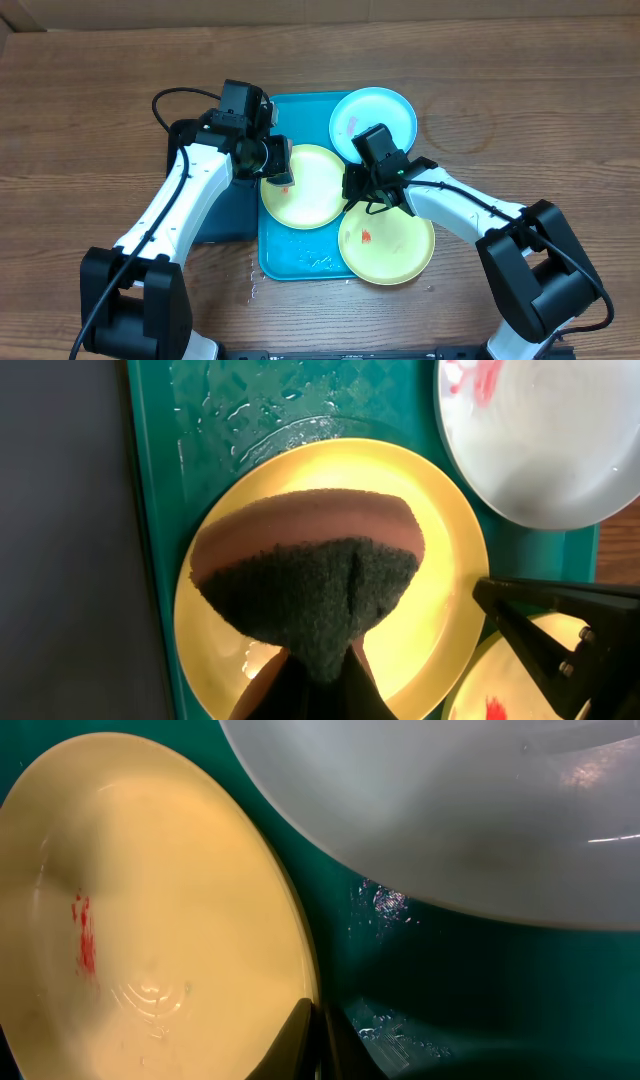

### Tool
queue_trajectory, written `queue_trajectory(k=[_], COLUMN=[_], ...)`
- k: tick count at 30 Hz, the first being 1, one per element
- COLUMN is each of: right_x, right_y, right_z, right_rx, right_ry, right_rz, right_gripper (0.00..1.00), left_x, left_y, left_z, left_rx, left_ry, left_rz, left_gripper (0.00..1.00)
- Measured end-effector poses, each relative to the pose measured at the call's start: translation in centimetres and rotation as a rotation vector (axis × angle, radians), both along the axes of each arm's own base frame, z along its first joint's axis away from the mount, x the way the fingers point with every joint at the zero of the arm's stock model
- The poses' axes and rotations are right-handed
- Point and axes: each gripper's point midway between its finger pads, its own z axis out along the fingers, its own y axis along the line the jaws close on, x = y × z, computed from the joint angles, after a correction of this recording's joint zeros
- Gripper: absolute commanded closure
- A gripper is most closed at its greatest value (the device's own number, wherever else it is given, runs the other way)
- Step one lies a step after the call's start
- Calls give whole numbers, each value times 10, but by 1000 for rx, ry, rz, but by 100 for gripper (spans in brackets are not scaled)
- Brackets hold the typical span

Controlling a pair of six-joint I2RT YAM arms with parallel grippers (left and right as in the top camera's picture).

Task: Clean dirty plates on tray and stack at the side
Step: 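Carry the sponge with the left gripper onto the upper-left yellow plate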

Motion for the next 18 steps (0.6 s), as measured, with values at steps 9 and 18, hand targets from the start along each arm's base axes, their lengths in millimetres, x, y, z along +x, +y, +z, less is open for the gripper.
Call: queue_trajectory(k=[9,18], right_x=[0,0], right_y=[0,0], right_z=[0,0], right_rx=[0,0], right_ry=[0,0], right_rz=[1,1], right_gripper=[95,95], left_x=[-7,-9], left_y=[2,5], left_z=[-19,-60], left_rx=[18,55], left_ry=[72,166], left_rz=[11,11], left_gripper=[96,96])
